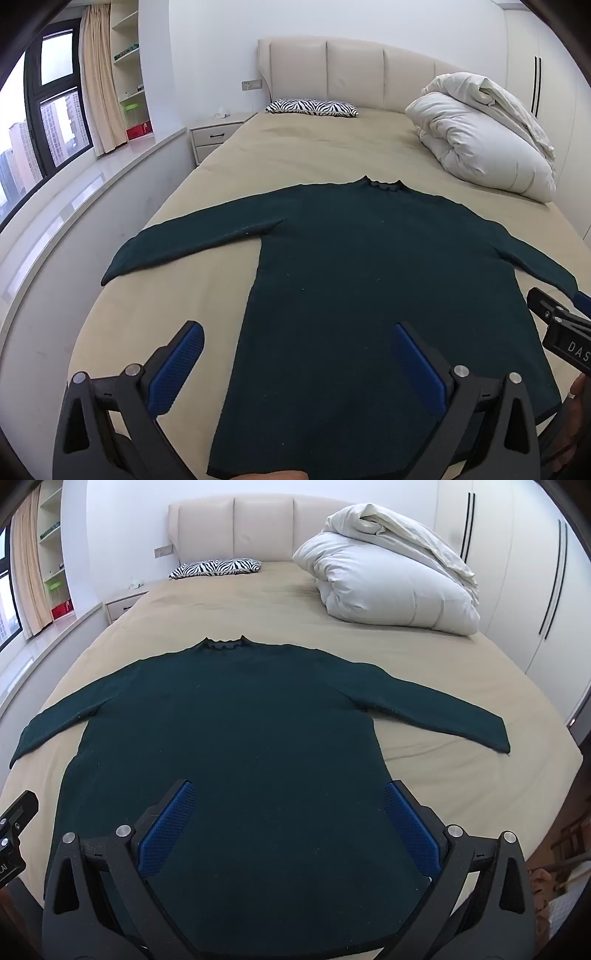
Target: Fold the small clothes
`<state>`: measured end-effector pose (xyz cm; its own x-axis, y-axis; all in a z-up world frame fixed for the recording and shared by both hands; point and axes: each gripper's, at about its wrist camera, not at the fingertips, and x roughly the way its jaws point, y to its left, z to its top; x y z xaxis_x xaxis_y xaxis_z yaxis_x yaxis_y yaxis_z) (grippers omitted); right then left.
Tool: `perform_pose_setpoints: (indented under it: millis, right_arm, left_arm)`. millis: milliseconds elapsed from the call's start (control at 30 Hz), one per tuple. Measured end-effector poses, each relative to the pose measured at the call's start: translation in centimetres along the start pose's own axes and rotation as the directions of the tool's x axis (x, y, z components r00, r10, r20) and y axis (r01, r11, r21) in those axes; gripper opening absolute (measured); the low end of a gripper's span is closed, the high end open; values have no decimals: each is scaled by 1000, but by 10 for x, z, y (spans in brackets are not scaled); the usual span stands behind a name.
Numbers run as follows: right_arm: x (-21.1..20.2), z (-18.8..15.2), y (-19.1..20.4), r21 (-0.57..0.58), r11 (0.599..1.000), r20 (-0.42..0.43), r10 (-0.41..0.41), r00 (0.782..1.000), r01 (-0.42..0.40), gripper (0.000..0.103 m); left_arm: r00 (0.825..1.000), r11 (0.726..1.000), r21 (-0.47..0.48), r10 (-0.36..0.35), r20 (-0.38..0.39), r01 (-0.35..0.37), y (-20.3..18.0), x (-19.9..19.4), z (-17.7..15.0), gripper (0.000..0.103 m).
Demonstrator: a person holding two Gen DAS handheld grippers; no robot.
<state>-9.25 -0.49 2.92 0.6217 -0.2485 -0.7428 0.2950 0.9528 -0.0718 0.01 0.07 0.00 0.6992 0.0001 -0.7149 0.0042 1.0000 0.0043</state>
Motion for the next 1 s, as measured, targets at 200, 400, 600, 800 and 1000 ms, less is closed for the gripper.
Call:
perform_pose_setpoints:
  millis: [200,400,600,800,1000]
  right_arm:
    - [1,-3,2,9,1000,1,-3,1000,3,103]
    - [1,-2,1,4,1000,1,0,1000,0,103]
    - [-1,-1,2,3,1000,1,2,1000,-2,103]
    - [0,-5,4,0,1000,-1,5,1000,-5,103]
    - [0,-6,5,0,1000,-1,4,1000,-4,103]
  left_arm:
    - [1000,1000,10,12,5,-12,1,1,1,103]
    - [1000,1000,14,18,12,-18,-6,-4,2,103]
    - [1000,1000,10,14,21,-14,-5,-4,5,103]
    - [1000,1000,6,16,25,-16,-4,-6,7,103]
    - [1000,1000,8,13,26,-14,-1,-7,6,103]
